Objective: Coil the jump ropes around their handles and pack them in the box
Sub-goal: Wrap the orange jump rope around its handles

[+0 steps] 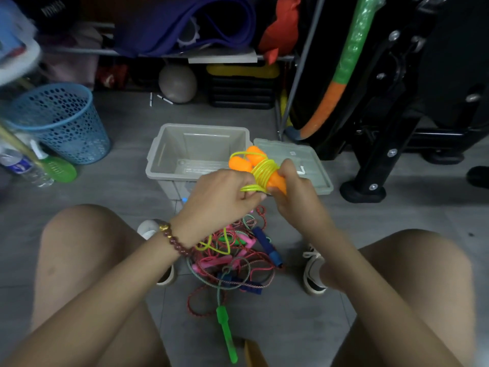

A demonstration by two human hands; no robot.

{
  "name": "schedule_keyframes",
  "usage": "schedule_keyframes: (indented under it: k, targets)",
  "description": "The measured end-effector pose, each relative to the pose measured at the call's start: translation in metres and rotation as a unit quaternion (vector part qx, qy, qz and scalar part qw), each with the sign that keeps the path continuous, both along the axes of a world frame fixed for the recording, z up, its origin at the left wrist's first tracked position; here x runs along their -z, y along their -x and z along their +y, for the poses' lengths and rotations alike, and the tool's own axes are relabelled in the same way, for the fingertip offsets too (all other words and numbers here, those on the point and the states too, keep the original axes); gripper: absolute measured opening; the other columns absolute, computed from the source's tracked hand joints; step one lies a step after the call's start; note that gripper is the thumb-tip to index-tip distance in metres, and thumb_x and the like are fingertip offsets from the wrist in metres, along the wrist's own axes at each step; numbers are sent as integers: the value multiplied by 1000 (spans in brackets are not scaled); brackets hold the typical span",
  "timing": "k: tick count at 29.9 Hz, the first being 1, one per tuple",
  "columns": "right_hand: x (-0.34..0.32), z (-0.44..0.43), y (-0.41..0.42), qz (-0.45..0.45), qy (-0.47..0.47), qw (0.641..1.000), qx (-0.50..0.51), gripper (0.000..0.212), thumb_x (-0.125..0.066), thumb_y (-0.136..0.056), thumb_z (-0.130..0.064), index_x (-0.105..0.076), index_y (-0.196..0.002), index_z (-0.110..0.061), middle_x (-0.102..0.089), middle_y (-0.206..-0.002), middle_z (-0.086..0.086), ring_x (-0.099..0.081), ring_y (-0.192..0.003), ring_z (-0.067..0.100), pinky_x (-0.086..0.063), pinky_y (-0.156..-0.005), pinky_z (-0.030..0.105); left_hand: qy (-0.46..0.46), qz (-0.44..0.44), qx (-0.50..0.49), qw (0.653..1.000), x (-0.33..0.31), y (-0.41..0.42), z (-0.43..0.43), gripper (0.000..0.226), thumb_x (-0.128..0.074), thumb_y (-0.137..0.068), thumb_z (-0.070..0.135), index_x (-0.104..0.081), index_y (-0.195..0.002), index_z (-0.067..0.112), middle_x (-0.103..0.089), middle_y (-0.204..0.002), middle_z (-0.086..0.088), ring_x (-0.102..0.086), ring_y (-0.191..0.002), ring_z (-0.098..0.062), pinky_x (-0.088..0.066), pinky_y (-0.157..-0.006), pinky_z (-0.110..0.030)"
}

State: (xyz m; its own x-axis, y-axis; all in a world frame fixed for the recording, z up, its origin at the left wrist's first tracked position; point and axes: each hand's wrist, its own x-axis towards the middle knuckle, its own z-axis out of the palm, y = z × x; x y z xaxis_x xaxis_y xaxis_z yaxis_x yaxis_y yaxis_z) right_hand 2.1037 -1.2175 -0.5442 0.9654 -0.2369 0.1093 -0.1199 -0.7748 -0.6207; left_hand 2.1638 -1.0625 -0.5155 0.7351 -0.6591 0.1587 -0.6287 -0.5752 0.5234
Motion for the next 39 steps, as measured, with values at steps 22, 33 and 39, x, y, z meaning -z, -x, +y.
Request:
schedule_keyframes:
  k: [22,33,39]
  targets:
    - [-7,5,25,136,-132,923,-334,27,-65,-81,-21,-46,-99,-15,-53,-84,-6,-52,-73,10,-45,-66,33,15,174,159,972,5,-39,22,24,-80,-64,40,-63,-63,24,-49,-48,15,-40,-48,1,-32,-51,-19]
    - [-34,-24,37,18,-467,848,-252,35,-72,-80,-17,-40,-93,-19,-62,-74,9,-54,-62,19,-43,-52,22,-12,336,208,919,27,-50,16,9,-52,-92,17,-57,-84,17,-56,-77,5,-55,-69,5,-43,-72,-15]
    - [-46,-56,31,-174,-478,861,-20,16,-52,-87,-12,-38,-92,-14,-69,-77,4,-55,-61,11,-41,-50,22,114,323,134,930,34,-40,10,21,-37,-97,-3,-50,-91,12,-46,-68,-3,-48,-57,1,-41,-59,-15]
